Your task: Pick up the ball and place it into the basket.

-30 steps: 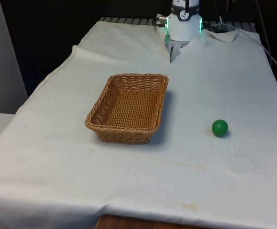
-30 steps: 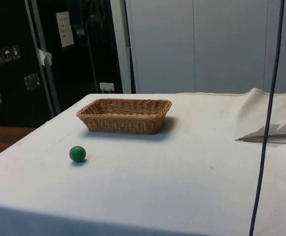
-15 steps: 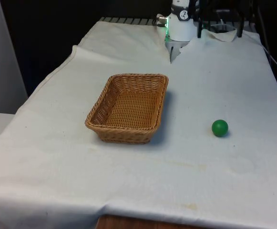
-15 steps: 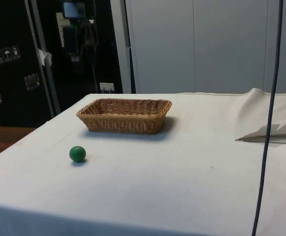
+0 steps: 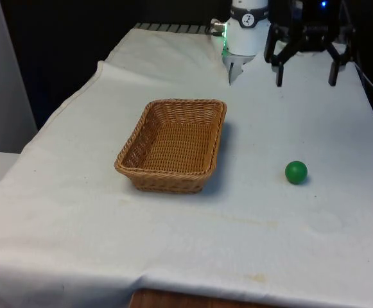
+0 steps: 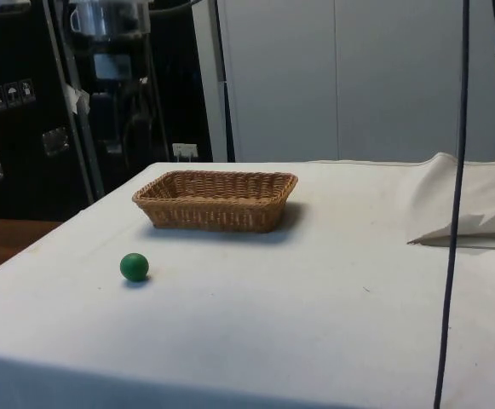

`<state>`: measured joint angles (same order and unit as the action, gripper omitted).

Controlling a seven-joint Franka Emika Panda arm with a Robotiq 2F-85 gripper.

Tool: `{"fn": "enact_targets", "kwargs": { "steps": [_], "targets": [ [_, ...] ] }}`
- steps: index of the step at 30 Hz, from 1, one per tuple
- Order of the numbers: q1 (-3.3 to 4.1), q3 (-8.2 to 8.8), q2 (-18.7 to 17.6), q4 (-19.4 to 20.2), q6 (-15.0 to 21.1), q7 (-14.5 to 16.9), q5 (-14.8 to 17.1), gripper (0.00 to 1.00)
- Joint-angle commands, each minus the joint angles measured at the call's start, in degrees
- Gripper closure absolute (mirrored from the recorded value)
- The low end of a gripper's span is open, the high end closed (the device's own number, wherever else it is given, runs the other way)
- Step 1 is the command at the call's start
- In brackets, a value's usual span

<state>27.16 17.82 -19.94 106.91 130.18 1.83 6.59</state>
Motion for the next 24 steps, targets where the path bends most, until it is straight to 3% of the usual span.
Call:
{"fn": "enact_targets", "kwargs": {
  "steps": [1, 8, 13, 15, 16, 24],
  "targets": [
    [-0.17, -0.52, -1.1, -0.7, 0.5, 0.3, 1.0, 0.00],
    [0.00, -0.74, -5.4, -3.4, 1.6, 0.0, 2.2, 0.00],
    [-0.29, -1.32, -8.7, -5.5, 2.5, 0.3, 4.1, 0.00],
    [0.00, -0.92, -9.1, -5.8, 2.3, 0.0, 3.6, 0.00],
    [-0.29, -1.43, -9.7, -6.0, 3.0, 0.3, 4.5, 0.00],
    [-0.40, -2.06, -13.0, -6.2, 5.7, 0.6, 6.1, 0.00]
  ]
}}
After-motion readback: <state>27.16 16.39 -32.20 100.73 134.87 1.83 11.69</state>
